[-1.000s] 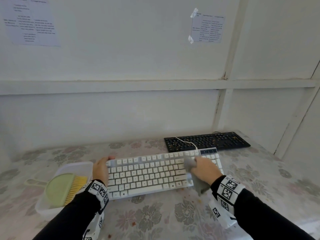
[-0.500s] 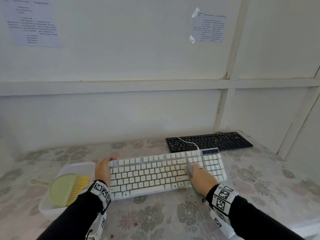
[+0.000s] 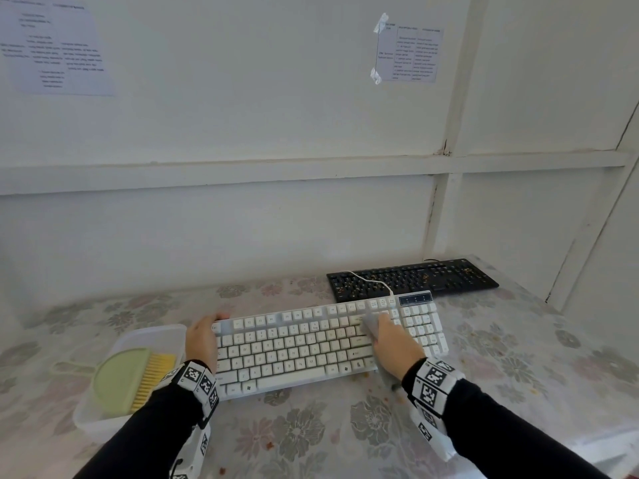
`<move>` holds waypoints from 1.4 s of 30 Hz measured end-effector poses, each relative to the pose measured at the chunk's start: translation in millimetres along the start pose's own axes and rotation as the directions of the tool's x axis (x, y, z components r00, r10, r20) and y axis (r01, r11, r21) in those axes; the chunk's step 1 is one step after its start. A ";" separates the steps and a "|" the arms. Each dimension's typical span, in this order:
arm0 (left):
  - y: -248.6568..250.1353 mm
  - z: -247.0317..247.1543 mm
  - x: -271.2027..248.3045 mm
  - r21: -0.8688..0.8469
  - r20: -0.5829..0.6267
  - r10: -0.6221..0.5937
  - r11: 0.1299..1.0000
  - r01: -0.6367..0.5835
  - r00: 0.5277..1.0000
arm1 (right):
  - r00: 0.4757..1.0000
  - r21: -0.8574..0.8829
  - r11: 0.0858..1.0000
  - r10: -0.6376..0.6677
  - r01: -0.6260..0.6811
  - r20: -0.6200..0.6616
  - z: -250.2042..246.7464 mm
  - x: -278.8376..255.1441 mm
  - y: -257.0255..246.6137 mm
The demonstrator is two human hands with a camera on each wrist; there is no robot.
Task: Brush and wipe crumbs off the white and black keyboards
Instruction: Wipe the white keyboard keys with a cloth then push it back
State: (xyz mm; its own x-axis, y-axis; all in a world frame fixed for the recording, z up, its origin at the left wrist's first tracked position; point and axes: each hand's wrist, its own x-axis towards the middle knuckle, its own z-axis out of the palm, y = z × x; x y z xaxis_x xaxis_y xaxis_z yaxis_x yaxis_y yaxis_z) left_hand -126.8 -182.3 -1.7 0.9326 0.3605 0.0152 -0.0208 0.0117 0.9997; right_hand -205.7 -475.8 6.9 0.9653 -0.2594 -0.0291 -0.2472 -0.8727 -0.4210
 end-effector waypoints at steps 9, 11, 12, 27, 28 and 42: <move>2.3 0.9 -3.7 0.035 0.000 0.054 0.998 -0.054 0.999 | 0.991 -0.058 0.998 0.032 -0.025 0.128 -44.4 -10.8 -4.9; 3.0 1.4 -5.5 0.057 0.002 0.079 0.995 -0.079 0.997 | 0.991 0.079 0.996 -0.015 0.026 -0.135 -50.2 2.8 -7.2; 3.2 1.1 -5.8 0.067 0.001 0.089 0.994 -0.089 0.996 | 0.974 0.094 0.994 -0.040 0.063 -0.224 -51.0 8.4 -8.2; 4.3 1.0 -6.3 0.048 0.002 0.036 0.998 -0.036 0.999 | 0.982 -0.106 0.993 -0.038 0.059 0.183 -19.7 -15.7 20.7; 4.8 1.3 -6.0 0.041 0.002 0.027 0.999 -0.027 1.000 | 0.983 -0.081 0.996 -0.023 0.038 0.180 -28.9 -13.0 16.5; 9.8 0.3 -9.4 0.008 0.000 -0.001 1.000 0.001 1.000 | 1.000 -0.070 0.998 0.007 -0.005 0.015 -26.4 4.0 37.5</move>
State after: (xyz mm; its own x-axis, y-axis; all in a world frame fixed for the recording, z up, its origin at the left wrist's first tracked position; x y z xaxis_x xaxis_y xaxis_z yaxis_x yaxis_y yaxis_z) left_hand -135.7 -185.8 8.0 0.9328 0.3602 0.0145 -0.0174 0.0048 0.9998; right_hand -213.3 -520.5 14.9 0.9648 -0.2590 -0.0450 -0.2577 -0.8982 -0.3561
